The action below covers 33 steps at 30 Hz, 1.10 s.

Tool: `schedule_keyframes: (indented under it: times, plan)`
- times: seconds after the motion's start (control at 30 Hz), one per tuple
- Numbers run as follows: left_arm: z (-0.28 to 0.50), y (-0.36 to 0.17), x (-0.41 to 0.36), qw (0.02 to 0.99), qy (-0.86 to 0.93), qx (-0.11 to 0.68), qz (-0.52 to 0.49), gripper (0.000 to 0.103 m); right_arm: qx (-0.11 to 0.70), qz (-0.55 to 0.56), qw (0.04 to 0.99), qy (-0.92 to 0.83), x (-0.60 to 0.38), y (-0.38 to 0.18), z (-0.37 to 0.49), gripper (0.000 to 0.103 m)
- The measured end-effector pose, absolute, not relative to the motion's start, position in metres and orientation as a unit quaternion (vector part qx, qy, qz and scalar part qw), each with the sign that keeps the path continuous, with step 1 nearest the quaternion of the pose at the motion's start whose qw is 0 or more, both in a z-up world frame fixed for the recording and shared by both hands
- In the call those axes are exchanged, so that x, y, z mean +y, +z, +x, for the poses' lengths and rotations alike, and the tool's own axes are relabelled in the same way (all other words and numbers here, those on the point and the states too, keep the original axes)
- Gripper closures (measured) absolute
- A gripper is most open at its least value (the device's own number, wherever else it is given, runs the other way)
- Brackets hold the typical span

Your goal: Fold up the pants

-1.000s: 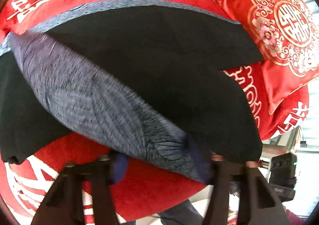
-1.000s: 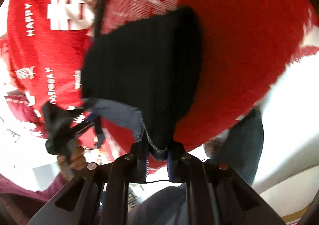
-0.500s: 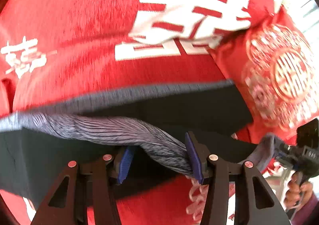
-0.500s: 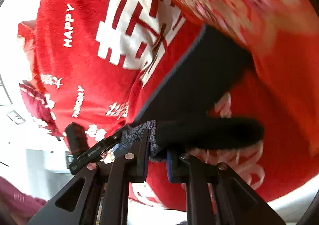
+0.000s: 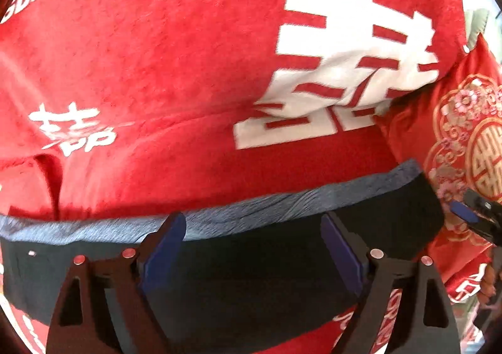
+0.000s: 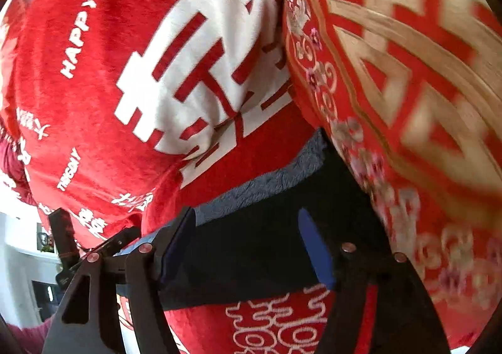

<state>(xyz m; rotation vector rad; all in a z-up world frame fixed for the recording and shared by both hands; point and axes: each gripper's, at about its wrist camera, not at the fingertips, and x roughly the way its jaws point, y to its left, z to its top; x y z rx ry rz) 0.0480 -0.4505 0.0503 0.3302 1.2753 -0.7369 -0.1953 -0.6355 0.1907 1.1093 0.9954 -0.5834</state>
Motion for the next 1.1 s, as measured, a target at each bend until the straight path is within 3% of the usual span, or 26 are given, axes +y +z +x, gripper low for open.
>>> schedule_keyframes:
  times: [0.1,0.2,0.27,0.3,0.33,0.4,0.53,0.67,0.93,0.97,1.03,1.1]
  plan:
    - [0.042,0.028,-0.433,0.72,-0.304,0.602,0.164,0.014,0.467,0.505,0.669,-0.282,-0.612,0.177,-0.216,0.034]
    - [0.033,0.004,-0.415,0.717,-0.271,0.618,0.176,0.014,0.495,0.521,0.619,-0.316,-0.597,0.144,-0.242,0.05]
    - [0.029,-0.008,-0.408,0.714,-0.258,0.625,0.178,0.014,0.487,0.533,0.602,-0.341,-0.598,0.127,-0.254,0.055]
    - [0.028,-0.015,-0.404,0.712,-0.251,0.63,0.182,0.014,0.479,0.534,0.601,-0.351,-0.601,0.123,-0.256,0.063]
    - [0.025,-0.019,-0.403,0.712,-0.247,0.631,0.187,0.014,0.473,0.528,0.607,-0.36,-0.605,0.119,-0.253,0.08]
    - [0.022,-0.024,-0.397,0.709,-0.239,0.633,0.197,0.014,0.475,0.517,0.614,-0.361,-0.609,0.12,-0.243,0.091]
    - [0.016,-0.028,-0.388,0.709,-0.238,0.632,0.2,0.014,0.488,0.476,0.647,-0.342,-0.606,0.14,-0.235,0.093]
    - [0.012,-0.032,-0.386,0.719,-0.236,0.62,0.208,0.01,0.548,0.442,0.611,-0.361,-0.602,0.116,-0.259,0.1]
    - [0.02,-0.004,-0.404,0.733,-0.242,0.602,0.206,0.01,0.538,0.394,0.679,-0.306,-0.594,0.165,-0.22,0.092]
    - [0.025,-0.001,-0.414,0.737,-0.246,0.594,0.207,0.01,0.539,0.383,0.69,-0.295,-0.599,0.166,-0.206,0.086]
    - [0.035,0.0,-0.434,0.749,-0.246,0.579,0.21,0.01,0.545,0.362,0.696,-0.295,-0.614,0.157,-0.176,0.041]
    - [0.045,-0.005,-0.449,0.754,-0.242,0.576,0.204,0.01,0.535,0.351,0.708,-0.299,-0.635,0.143,-0.15,0.039]
